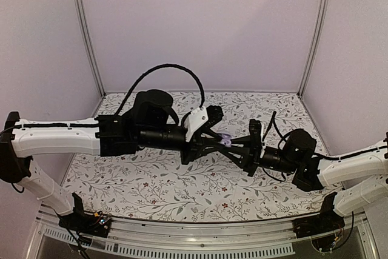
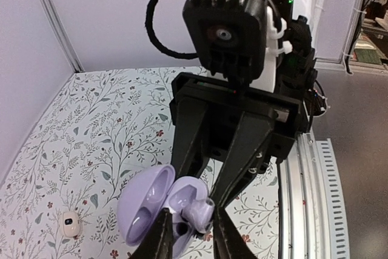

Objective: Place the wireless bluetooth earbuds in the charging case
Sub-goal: Adjust the right earbud in the right side groove of the charging case.

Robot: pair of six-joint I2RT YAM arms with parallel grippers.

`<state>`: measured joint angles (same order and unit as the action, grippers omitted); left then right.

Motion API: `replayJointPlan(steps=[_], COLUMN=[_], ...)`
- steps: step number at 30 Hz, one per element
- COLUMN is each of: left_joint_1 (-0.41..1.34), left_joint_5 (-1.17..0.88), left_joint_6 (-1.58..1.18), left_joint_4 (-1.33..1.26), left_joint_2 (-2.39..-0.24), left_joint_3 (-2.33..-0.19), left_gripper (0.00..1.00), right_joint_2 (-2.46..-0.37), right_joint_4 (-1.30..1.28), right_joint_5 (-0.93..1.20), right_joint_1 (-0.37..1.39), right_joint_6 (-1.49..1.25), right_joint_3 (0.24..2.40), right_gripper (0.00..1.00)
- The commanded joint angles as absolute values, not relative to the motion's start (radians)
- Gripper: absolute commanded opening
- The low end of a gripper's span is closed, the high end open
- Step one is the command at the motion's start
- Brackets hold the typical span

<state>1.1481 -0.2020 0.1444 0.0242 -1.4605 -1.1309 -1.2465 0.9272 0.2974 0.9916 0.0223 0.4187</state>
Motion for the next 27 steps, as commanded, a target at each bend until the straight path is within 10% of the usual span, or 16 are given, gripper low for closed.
replayJointPlan(steps=[1, 27], left_joint_1=[1.158, 1.199], left_joint_5=[-0.166, -0.153], left_joint_6=[0.134, 0.208], left_joint_4=[0.015, -0.052], left_joint_2=[-1.481, -1.450], left_joint_3=[-1.154, -1.115], left_gripper=[0.25, 0.52], right_joint_2=[-1.250, -1.273], right_joint_4=[0.957, 1.011], right_joint_5=[0.309, 0.326], right_joint_1=[0.992, 0.991], right_joint_6=[0.015, -0.062], right_joint_3=[0.454, 0.430], right_gripper=[0.00, 0.00])
